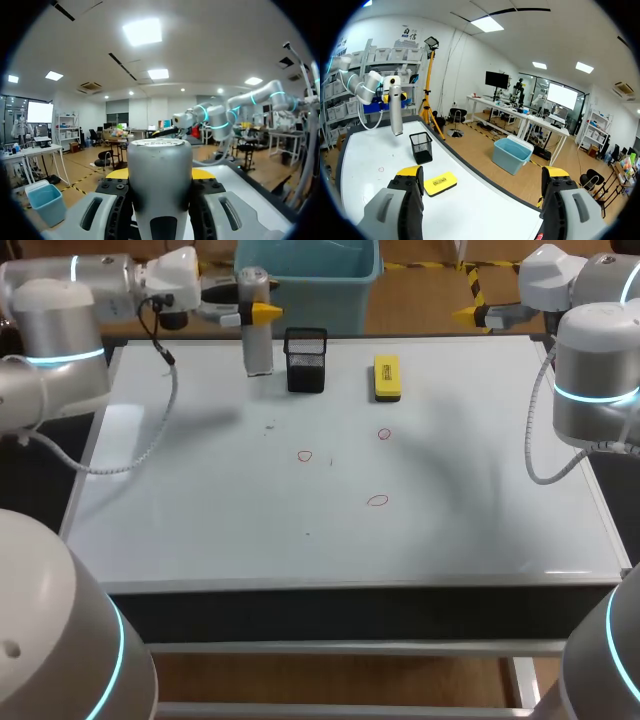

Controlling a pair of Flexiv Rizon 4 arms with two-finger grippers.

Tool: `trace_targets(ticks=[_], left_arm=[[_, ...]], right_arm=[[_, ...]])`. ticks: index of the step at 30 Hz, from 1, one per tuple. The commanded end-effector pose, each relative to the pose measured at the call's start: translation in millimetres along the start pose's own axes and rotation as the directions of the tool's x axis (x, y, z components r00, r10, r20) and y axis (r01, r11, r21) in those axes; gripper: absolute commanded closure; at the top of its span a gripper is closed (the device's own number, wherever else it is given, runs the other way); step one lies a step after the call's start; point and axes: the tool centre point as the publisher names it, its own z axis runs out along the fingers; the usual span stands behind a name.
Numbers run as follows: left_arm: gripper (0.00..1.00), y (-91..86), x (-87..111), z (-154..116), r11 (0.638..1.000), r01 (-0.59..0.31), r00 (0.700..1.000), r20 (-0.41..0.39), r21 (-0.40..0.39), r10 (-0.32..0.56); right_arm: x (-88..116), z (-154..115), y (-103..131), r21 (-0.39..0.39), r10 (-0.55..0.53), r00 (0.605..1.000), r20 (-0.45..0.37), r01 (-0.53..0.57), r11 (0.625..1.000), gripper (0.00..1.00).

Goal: Pick up the inspection probe, press it on each red-marked spot on the whiteboard one by one, put down the probe, pick up the eraser, and wipe off all the red marks.

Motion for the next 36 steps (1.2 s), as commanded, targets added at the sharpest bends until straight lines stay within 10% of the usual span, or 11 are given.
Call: trace_targets(ticks=[1,36], left_arm=[[1.0,4.2,11.7,-8,1.0,-0.019,0.995,0.094,0.02,0.017],[1.0,43.1,22.3,-76,0.999,-0.007,0.978,0.207,0.052,-0.004]], right_arm=[[0,0,0,0.001,0.0,1.0,-0.001,0.0,1.0,0.0],[0,0,0,0.001,0.0,1.0,-0.001,0.0,1.0,0.0]])
